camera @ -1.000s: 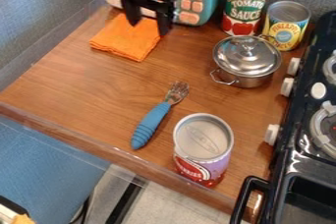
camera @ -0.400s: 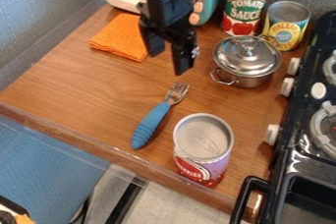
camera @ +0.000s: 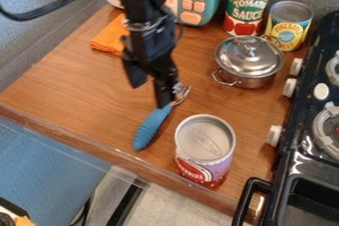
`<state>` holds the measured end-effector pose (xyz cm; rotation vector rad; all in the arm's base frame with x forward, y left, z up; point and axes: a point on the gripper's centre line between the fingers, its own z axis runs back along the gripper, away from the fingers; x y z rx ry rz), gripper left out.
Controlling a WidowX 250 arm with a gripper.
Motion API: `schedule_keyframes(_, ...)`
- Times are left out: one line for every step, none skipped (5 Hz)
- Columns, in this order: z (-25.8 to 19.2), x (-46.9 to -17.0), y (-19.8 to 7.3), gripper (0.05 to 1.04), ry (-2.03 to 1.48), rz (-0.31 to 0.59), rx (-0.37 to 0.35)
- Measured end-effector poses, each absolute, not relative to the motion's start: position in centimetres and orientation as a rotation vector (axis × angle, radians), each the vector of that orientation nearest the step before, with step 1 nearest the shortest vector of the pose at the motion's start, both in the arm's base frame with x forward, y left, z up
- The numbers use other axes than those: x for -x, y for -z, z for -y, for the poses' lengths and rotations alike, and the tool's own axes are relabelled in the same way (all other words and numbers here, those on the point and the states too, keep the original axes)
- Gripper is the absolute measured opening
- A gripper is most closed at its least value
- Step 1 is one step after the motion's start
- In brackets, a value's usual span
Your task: Move the blue fork to the top of the table.
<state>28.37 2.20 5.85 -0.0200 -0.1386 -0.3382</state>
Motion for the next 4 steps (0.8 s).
schedule_keyframes(-2.3,-27.2,-3.4,0.999,0.3,0.112,0.026)
schedule_keyframes(-1.4,-27.1,-2.7,1.003,0.288,0.144,0.016)
schedule_keyframes(-0.4,-26.9,-2.2,0.961,0.249,0.159,0.035)
schedule_keyframes(-0.1,-27.0,-2.2,0.819,0.251,0.161,0.004)
